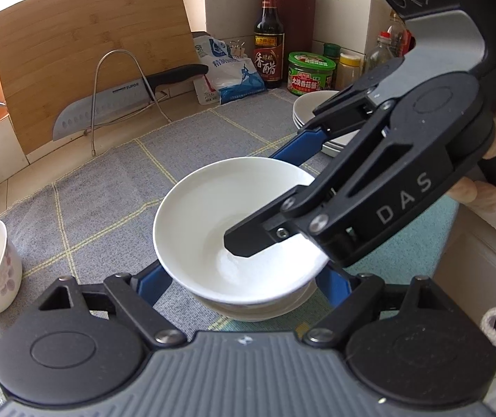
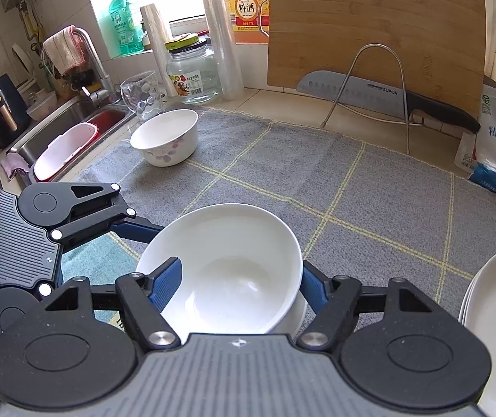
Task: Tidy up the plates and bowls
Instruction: 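Carry the white bowl with the right tool and lower it into another bowl, then open the right tool to release the bowl onto the bowl below, then grasp the rim of the flower-patterned white bowl with the right tool, then carry the bowl with the right tool and set it onto the two stacked bowls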
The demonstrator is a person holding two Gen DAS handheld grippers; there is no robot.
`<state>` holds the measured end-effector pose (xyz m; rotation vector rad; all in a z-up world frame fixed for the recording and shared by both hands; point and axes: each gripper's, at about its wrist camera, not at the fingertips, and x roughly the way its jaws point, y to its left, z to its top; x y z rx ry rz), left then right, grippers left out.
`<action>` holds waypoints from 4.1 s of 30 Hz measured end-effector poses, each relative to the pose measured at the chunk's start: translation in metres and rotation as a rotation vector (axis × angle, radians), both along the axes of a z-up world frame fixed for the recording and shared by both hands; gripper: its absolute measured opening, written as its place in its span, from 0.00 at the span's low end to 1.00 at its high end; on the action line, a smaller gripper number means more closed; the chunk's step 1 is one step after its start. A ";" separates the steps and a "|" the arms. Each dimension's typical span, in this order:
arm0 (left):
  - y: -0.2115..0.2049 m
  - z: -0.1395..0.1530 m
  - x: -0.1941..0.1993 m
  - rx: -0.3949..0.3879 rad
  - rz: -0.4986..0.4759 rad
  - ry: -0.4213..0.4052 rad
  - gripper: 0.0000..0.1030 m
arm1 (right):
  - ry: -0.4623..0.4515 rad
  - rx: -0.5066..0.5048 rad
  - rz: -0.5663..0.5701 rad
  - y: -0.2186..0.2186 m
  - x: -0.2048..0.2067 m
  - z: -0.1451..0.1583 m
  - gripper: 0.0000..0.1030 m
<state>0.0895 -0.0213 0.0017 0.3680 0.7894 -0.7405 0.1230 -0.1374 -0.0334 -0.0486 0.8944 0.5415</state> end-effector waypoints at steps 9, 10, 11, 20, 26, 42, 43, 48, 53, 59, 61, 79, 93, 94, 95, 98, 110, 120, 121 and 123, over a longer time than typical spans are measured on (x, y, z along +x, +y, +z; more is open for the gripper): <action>-0.004 -0.005 0.004 0.010 -0.015 0.012 0.86 | 0.006 -0.009 -0.010 -0.003 0.000 -0.007 0.76; -0.004 -0.005 0.004 0.009 -0.016 0.012 0.86 | 0.007 -0.007 -0.011 -0.004 -0.001 -0.008 0.76; -0.004 -0.005 0.004 0.009 -0.017 0.013 0.86 | 0.008 -0.005 -0.012 -0.004 0.000 -0.008 0.76; -0.005 -0.005 0.007 0.013 -0.018 0.025 0.89 | 0.007 -0.011 -0.007 -0.003 -0.001 -0.013 0.76; -0.005 -0.005 0.011 0.011 -0.025 0.045 0.92 | 0.012 -0.015 -0.004 -0.003 -0.001 -0.016 0.81; 0.027 0.016 0.002 0.017 -0.022 -0.015 0.94 | -0.111 -0.066 -0.022 -0.007 -0.012 0.010 1.00; 0.032 0.017 0.003 0.020 -0.007 -0.022 0.94 | -0.117 -0.069 -0.019 -0.006 -0.011 0.012 1.00; 0.064 0.024 0.012 0.009 0.080 -0.048 0.94 | -0.144 -0.079 -0.002 0.009 -0.002 0.019 1.00; 0.097 0.018 0.031 0.019 0.224 -0.076 0.94 | -0.159 -0.112 0.026 0.037 0.010 0.021 1.00; 0.133 0.006 0.052 0.021 0.318 -0.091 0.94 | -0.171 -0.124 0.049 0.078 0.034 0.022 1.00; 0.143 0.003 0.058 0.018 0.333 -0.097 0.94 | -0.163 -0.130 0.062 0.093 0.042 0.023 1.00; 0.185 -0.030 0.102 0.051 0.375 -0.149 0.94 | -0.085 -0.157 0.136 0.180 0.119 0.003 1.00; 0.191 -0.038 0.123 0.007 0.386 -0.161 0.94 | -0.005 -0.108 0.187 0.204 0.174 -0.025 1.00; 0.191 -0.038 0.124 0.003 0.383 -0.163 0.94 | -0.001 -0.104 0.191 0.205 0.177 -0.027 1.00; 0.191 -0.038 0.125 0.001 0.381 -0.167 0.94 | 0.004 -0.101 0.195 0.206 0.179 -0.028 1.00; 0.191 -0.039 0.128 -0.012 0.375 -0.167 0.93 | 0.017 -0.088 0.205 0.210 0.188 -0.033 0.99; 0.190 -0.037 0.132 -0.026 0.356 -0.170 0.92 | 0.055 -0.059 0.259 0.223 0.205 -0.041 0.81; 0.190 -0.035 0.132 -0.030 0.362 -0.147 0.92 | 0.067 -0.035 0.252 0.221 0.204 -0.038 0.80; 0.190 -0.034 0.131 -0.029 0.363 -0.146 0.92 | 0.067 -0.033 0.254 0.221 0.204 -0.037 0.80; 0.190 -0.030 0.129 -0.025 0.362 -0.142 0.92 | 0.067 -0.031 0.256 0.221 0.202 -0.035 0.80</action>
